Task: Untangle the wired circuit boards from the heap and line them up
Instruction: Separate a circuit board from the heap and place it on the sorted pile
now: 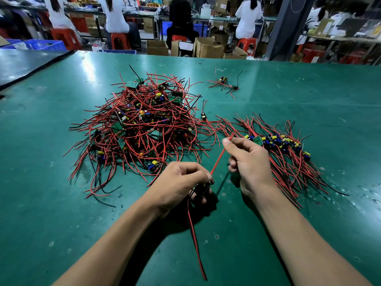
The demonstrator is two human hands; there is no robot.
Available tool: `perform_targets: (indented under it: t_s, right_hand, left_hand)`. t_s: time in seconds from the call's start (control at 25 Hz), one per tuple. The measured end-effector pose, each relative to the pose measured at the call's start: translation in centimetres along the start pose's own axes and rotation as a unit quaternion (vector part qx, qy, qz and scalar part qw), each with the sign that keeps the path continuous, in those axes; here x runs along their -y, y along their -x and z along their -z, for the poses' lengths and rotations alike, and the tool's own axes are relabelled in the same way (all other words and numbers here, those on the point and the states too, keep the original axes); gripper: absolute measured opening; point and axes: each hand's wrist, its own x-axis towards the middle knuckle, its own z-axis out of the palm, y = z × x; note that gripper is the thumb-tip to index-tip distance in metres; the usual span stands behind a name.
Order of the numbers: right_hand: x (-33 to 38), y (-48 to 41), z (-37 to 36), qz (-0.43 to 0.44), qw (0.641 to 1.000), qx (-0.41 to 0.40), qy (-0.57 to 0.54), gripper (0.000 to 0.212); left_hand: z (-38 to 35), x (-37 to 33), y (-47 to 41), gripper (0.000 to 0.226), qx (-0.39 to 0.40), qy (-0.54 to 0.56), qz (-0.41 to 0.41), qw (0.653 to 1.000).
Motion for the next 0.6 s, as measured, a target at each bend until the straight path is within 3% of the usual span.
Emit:
perform_targets:
  t_s: [0.12, 0.2, 0.28, 0.44, 0.52, 0.6]
  right_hand:
    - [0.1, -0.1, 0.0, 0.015, 0.999, -0.019, -0.022, 0.014]
    - [0.2, -0.2, 0.1, -0.019, 0.998, -0.009, -0.055, 0.017]
    - [0.4, 0.2, 0.0, -0.083, 0.993, 0.046, -0.071, 0.014]
    - [0.6, 1.7, -0.3, -0.187, 0.946, 0.263, -0.002, 0.017]
    - [0.6, 2.1, -0.5, -0.192, 0.937, 0.292, 0.012, 0.010]
    - [0.7, 2.0, -0.5, -0.172, 0.947, 0.272, 0.015, 0.016]
  left_hand:
    - [0.0, 0.0, 0.0, 0.023, 0.003, 0.000, 0.006, 1.000]
    - [-0.1, 0.1, 0.0, 0.021, -0.008, 0.014, 0.009, 1.000]
    - [-0.2, 0.2, 0.0, 0.018, -0.032, 0.034, 0.007, 0.999]
    - [-0.2, 0.2, -0.3, 0.023, -0.059, 0.069, 0.012, 0.996]
    - [-0.1, 0.2, -0.3, 0.027, -0.059, 0.068, 0.011, 0.996]
    - [0.0, 0.2, -0.2, 0.027, -0.057, 0.062, 0.007, 0.996]
